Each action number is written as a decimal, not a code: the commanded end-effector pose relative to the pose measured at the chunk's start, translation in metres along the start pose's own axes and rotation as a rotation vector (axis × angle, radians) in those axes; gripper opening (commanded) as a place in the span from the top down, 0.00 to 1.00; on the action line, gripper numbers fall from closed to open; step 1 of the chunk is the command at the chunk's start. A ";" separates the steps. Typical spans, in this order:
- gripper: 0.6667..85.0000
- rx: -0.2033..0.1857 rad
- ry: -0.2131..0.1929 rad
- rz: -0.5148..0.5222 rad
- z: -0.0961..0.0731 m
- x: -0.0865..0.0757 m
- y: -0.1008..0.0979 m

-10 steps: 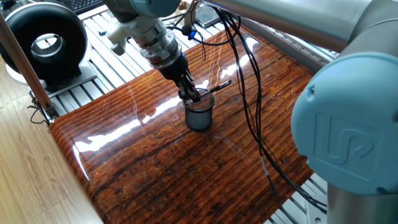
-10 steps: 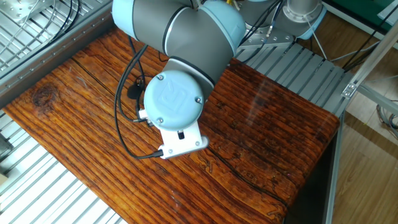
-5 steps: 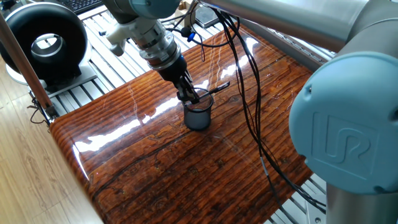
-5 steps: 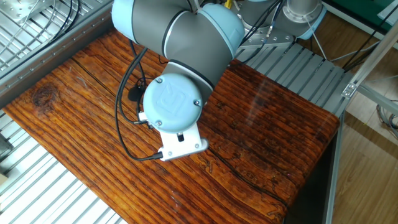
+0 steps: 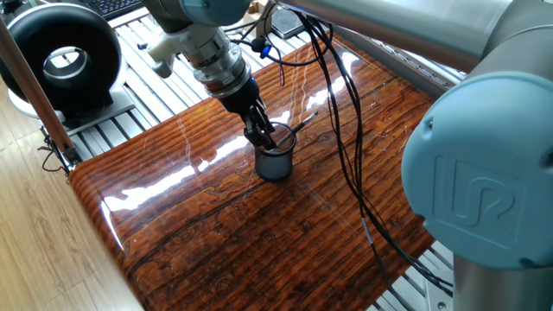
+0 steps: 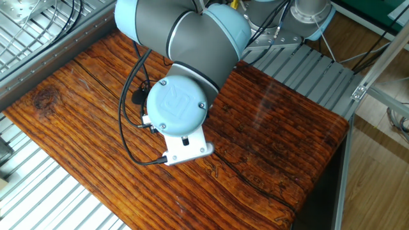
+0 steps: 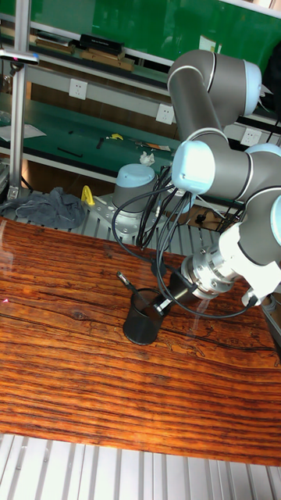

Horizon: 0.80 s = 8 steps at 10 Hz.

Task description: Put the pen into the pen holder

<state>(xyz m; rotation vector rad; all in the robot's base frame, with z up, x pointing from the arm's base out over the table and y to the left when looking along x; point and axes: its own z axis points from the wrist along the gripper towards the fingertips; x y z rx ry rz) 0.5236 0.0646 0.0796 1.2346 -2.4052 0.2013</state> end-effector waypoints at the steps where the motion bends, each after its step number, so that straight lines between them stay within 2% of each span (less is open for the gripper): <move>1: 0.48 -0.008 -0.011 -0.001 0.000 -0.002 0.001; 6: 0.51 -0.016 -0.024 0.001 -0.002 -0.002 0.003; 8: 0.71 -0.020 -0.040 0.013 -0.009 0.000 0.004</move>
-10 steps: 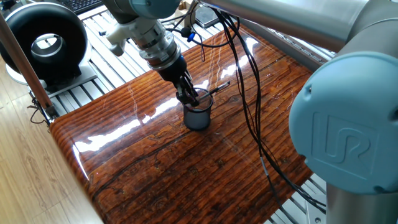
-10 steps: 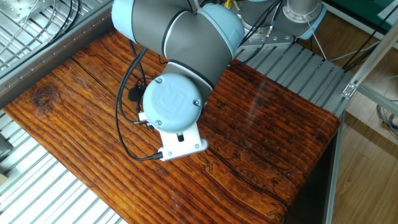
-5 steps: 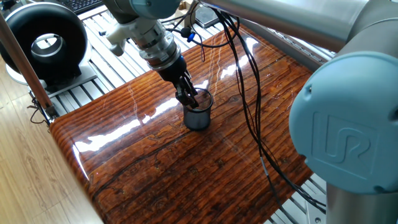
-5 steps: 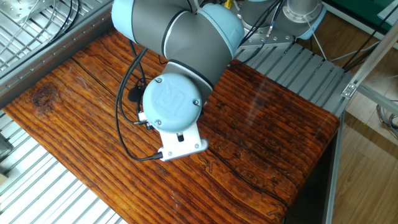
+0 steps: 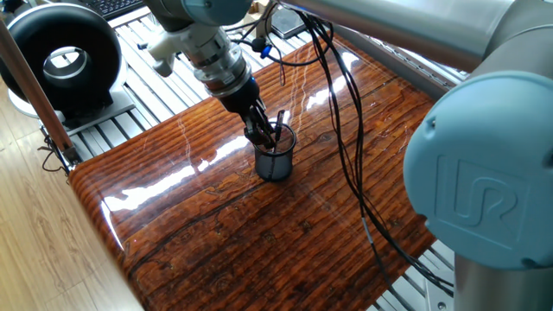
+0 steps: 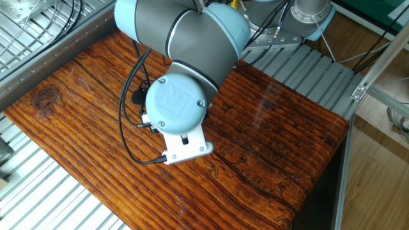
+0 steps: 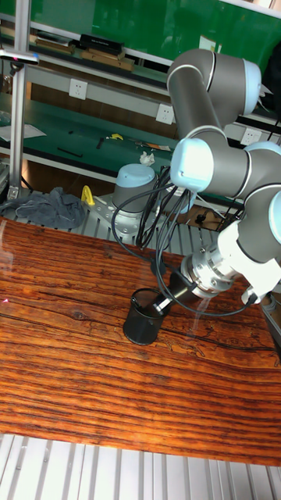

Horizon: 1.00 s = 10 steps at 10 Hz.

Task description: Put the pen into the pen holder

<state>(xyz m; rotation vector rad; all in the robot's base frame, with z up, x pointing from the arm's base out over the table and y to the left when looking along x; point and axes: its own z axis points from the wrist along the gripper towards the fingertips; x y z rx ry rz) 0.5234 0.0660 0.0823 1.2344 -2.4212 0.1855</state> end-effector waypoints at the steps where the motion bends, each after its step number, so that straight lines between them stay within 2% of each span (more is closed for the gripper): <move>1: 0.84 -0.011 -0.030 0.014 -0.008 0.001 0.002; 3: 0.98 -0.022 -0.046 0.013 -0.018 0.006 0.002; 5: 0.99 -0.040 -0.067 0.007 -0.033 0.017 -0.002; 6: 0.99 -0.055 -0.095 0.030 -0.039 0.021 -0.005; 8: 0.99 -0.079 -0.198 0.136 -0.050 0.017 -0.012; 10: 0.99 -0.074 -0.319 0.311 -0.060 0.003 -0.030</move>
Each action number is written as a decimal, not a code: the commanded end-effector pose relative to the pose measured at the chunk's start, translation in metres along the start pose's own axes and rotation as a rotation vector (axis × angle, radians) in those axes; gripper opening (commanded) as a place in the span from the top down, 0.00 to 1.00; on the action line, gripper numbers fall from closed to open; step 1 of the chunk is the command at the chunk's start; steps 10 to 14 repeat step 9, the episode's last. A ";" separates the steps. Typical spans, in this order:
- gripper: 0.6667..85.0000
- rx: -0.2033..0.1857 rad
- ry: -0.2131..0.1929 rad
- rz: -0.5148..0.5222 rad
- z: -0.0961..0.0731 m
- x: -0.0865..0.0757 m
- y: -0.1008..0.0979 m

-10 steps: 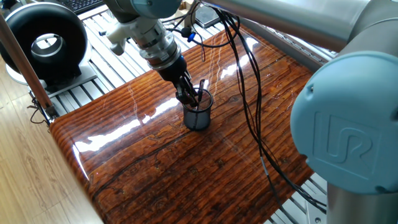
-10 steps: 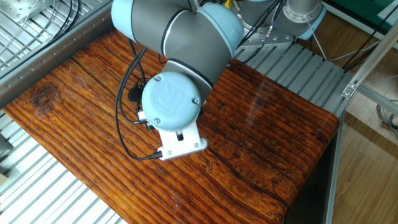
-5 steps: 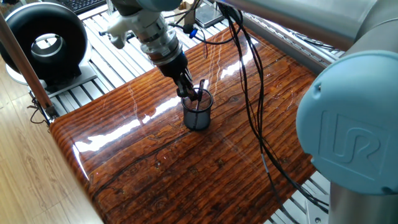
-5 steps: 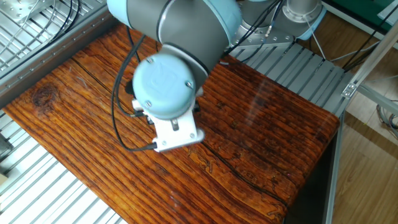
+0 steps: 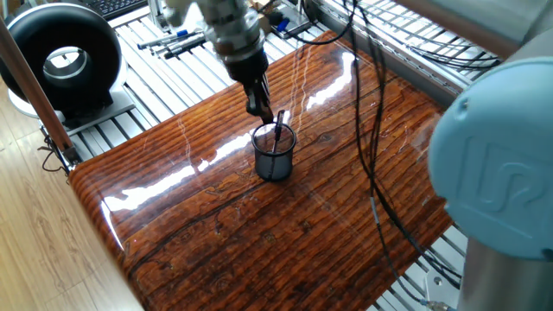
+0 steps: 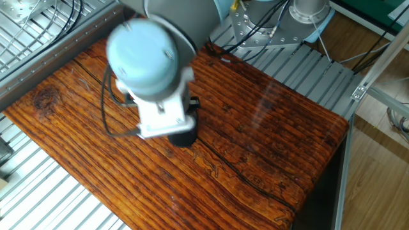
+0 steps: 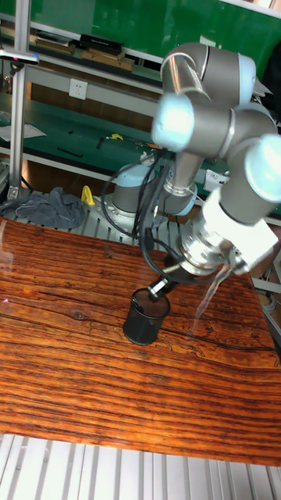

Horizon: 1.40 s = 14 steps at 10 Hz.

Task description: Put the pen into the pen holder

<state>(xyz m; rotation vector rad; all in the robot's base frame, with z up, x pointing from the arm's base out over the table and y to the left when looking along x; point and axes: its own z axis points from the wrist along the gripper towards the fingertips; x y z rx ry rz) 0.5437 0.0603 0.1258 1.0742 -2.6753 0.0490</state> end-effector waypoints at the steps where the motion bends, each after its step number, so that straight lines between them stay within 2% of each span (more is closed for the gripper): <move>1: 0.99 0.002 -0.193 0.243 -0.019 -0.025 -0.022; 3: 0.99 -0.022 -0.241 0.407 -0.022 -0.035 -0.023; 4: 0.99 -0.060 -0.269 0.498 -0.025 -0.043 -0.017; 6: 0.99 -0.110 -0.289 0.610 -0.028 -0.046 -0.010; 8: 0.99 -0.143 -0.297 0.639 -0.028 -0.057 -0.005; 9: 0.99 -0.138 -0.303 0.643 -0.027 -0.064 -0.009; 14: 0.99 -0.138 -0.303 0.643 -0.027 -0.064 -0.009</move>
